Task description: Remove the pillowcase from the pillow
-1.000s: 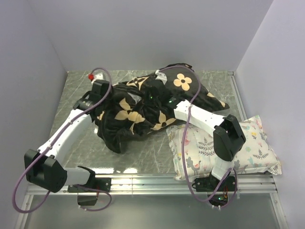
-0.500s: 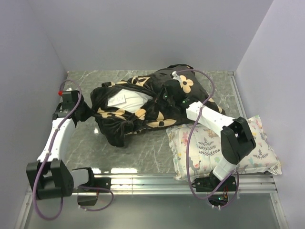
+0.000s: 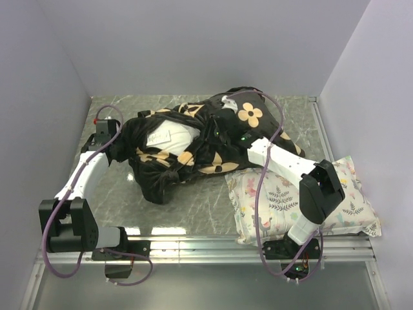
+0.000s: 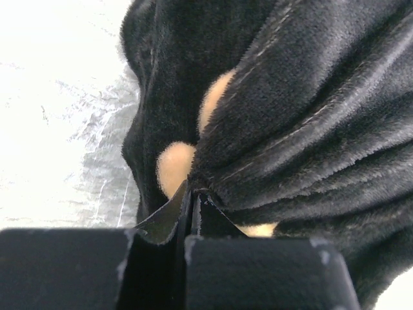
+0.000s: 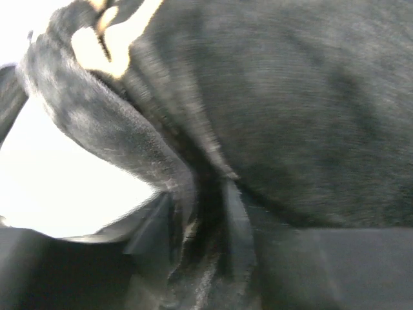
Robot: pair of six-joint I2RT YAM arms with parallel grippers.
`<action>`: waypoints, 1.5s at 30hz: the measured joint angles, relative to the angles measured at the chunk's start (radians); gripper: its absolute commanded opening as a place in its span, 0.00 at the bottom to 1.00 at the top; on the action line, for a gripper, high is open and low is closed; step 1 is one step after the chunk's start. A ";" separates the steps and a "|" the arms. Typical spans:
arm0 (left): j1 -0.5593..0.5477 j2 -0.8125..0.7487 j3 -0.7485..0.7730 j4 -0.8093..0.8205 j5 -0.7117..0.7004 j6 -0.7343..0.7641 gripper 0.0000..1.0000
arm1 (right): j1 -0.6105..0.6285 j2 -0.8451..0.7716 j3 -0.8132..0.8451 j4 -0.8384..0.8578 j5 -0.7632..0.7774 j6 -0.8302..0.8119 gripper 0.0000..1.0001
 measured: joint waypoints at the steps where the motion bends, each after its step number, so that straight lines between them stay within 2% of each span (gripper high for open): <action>1: -0.008 0.007 0.002 0.002 -0.009 0.001 0.01 | 0.010 0.000 0.020 -0.022 0.006 -0.019 0.56; 4: -0.021 0.014 0.002 0.002 -0.028 0.003 0.01 | 0.033 0.000 0.089 -0.097 0.014 -0.071 0.61; 10: -0.028 0.014 0.002 0.008 -0.044 0.004 0.00 | 0.061 -0.003 0.233 -0.212 0.017 -0.135 0.61; 17: -0.029 0.013 0.002 0.008 -0.051 0.010 0.01 | 0.177 -0.013 0.356 -0.261 0.043 -0.169 0.57; 23: -0.030 0.007 0.002 0.007 -0.052 0.018 0.00 | 0.289 0.016 0.467 -0.231 0.056 -0.199 0.57; 27: -0.030 0.004 0.002 0.006 -0.053 0.018 0.01 | 0.307 0.109 0.532 -0.215 0.027 -0.202 0.57; 32: -0.031 -0.002 0.002 0.005 -0.053 0.018 0.00 | 0.298 0.305 0.628 -0.235 0.013 -0.205 0.65; 35: -0.031 -0.003 0.002 0.004 -0.053 0.020 0.00 | 0.282 0.377 0.620 -0.286 0.019 -0.197 0.72; 37: -0.031 -0.003 0.002 0.002 -0.051 0.022 0.01 | 0.262 0.383 0.557 -0.283 0.020 -0.179 0.78; 39: -0.032 -0.003 0.002 0.000 -0.047 0.022 0.01 | 0.242 0.348 0.472 -0.251 0.016 -0.150 0.81; 40: -0.036 -0.003 0.002 0.000 -0.044 0.022 0.01 | 0.233 0.317 0.425 -0.235 0.016 -0.139 0.87; 43: -0.042 -0.003 0.006 0.002 -0.034 0.024 0.01 | 0.213 0.223 0.333 -0.222 0.024 -0.127 0.95; 45: -0.042 -0.002 0.013 0.000 -0.035 0.026 0.00 | 0.203 0.166 0.294 -0.229 0.042 -0.129 0.98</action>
